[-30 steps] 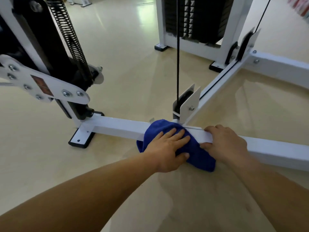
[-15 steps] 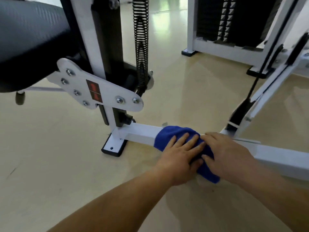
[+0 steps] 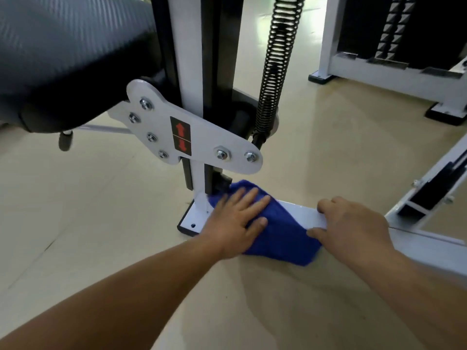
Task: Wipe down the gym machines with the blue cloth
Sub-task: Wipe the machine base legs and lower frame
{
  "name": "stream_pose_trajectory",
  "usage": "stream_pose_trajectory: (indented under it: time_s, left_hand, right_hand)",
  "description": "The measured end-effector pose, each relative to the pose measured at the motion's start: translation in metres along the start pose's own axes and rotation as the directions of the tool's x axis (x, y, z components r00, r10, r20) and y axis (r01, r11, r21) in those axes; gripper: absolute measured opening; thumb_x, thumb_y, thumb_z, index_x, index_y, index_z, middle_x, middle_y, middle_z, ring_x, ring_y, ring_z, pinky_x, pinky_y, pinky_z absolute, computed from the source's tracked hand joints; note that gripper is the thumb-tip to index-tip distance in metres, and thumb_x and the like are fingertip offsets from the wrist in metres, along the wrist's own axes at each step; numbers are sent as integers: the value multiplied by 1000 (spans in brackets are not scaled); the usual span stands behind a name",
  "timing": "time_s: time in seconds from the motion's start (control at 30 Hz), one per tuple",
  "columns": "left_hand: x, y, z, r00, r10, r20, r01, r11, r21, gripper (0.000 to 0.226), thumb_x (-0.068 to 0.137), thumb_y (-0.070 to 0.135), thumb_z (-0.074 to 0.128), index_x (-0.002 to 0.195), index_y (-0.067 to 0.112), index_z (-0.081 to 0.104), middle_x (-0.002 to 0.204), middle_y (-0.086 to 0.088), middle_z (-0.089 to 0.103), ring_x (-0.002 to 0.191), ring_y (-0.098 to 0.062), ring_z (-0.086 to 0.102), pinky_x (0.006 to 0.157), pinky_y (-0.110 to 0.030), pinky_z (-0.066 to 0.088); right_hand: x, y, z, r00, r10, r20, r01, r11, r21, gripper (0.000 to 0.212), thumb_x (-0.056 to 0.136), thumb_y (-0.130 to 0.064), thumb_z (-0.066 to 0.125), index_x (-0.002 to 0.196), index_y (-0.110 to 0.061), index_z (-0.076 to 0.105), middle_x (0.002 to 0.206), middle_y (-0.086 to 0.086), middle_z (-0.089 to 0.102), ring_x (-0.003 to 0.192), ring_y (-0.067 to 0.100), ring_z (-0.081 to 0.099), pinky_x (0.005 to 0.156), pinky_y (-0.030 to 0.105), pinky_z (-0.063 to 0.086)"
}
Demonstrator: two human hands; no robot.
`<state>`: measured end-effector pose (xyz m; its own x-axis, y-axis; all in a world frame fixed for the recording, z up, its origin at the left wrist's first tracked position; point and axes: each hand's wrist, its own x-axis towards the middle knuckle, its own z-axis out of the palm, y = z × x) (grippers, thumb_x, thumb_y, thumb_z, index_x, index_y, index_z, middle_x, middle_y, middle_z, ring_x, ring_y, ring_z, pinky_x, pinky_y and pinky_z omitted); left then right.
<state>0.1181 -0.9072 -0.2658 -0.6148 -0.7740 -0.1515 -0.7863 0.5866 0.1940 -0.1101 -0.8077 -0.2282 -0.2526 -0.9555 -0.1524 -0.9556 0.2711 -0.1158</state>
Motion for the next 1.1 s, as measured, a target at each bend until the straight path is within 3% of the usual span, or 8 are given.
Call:
stream_pose_trajectory:
  time_s: [0.13, 0.33, 0.5, 0.63, 0.73, 0.83, 1.0, 1.1]
  left_hand:
    - [8, 4, 0, 949, -310, -51, 306, 950, -63, 70, 97, 73, 19, 159, 42, 18, 171, 4, 8, 156, -26, 9, 127, -45, 6]
    - [20, 46, 13, 981, 193, -8, -190, 969, 155, 73, 96, 75, 28, 160, 44, 11, 167, 7, 25, 155, -25, 13, 127, -47, -1]
    - [23, -17, 0, 999, -35, -22, 39, 975, 218, 81, 86, 84, 32, 157, 47, 14, 159, 7, 34, 146, -24, 27, 118, -47, 29]
    - [13, 28, 25, 994, -4, -105, 26, 978, 208, 67, 102, 47, 48, 161, 28, 23, 167, -3, 29, 153, -38, 21, 125, -52, 17]
    - [13, 68, 48, 955, 234, -180, -208, 967, 149, 66, 92, 31, 61, 154, 20, 42, 160, -7, 42, 149, -35, 37, 122, -51, 30]
    - [15, 67, 46, 922, 334, -198, -308, 939, 155, 62, 95, 31, 40, 156, 21, 38, 163, -2, 34, 151, -23, 32, 125, -42, 26]
    - [-12, 27, 32, 970, -136, -204, 125, 990, -64, 74, 103, 13, 46, 163, 24, 4, 168, 8, -8, 157, -14, -10, 127, -31, 2]
    - [-36, 65, 37, 985, -15, -172, -37, 954, -297, 70, 101, 5, 47, 162, 24, 20, 168, 11, 6, 153, -4, -4, 127, -25, 8]
  right_hand:
    - [3, 0, -4, 1000, 26, -9, -26, 1000, -10, 41, 89, -66, 62, 111, -31, 56, 108, -8, 57, 102, 19, 60, 71, 31, 41]
    - [-4, -1, 2, 999, 40, -36, -39, 998, 40, 35, 93, -57, 58, 117, -31, 60, 114, -7, 55, 110, 18, 56, 76, 33, 44]
    - [-11, 9, 3, 1000, 17, -21, -15, 996, 92, 34, 102, -49, 50, 133, -36, 56, 124, -11, 52, 119, 16, 52, 77, 32, 43]
    - [-11, 5, 2, 999, 26, -19, -24, 996, 91, 31, 102, -44, 48, 130, -33, 57, 123, -9, 53, 117, 17, 52, 81, 33, 48]
    - [-11, 2, 4, 998, 30, -59, -26, 998, 64, 26, 100, -43, 50, 120, -30, 60, 118, -7, 53, 114, 19, 53, 80, 34, 50]
    - [-10, 2, 5, 997, 47, -56, -42, 996, 79, 22, 99, -39, 51, 116, -30, 61, 113, -8, 52, 112, 17, 53, 77, 33, 49]
    - [-12, 0, 6, 998, 55, -38, -52, 996, 75, 26, 101, -39, 49, 124, -31, 57, 117, -9, 50, 114, 16, 50, 73, 32, 41]
    - [-10, -1, 5, 997, 74, -39, -71, 995, 70, 27, 101, -39, 51, 126, -32, 56, 118, -8, 50, 116, 17, 50, 74, 32, 42]
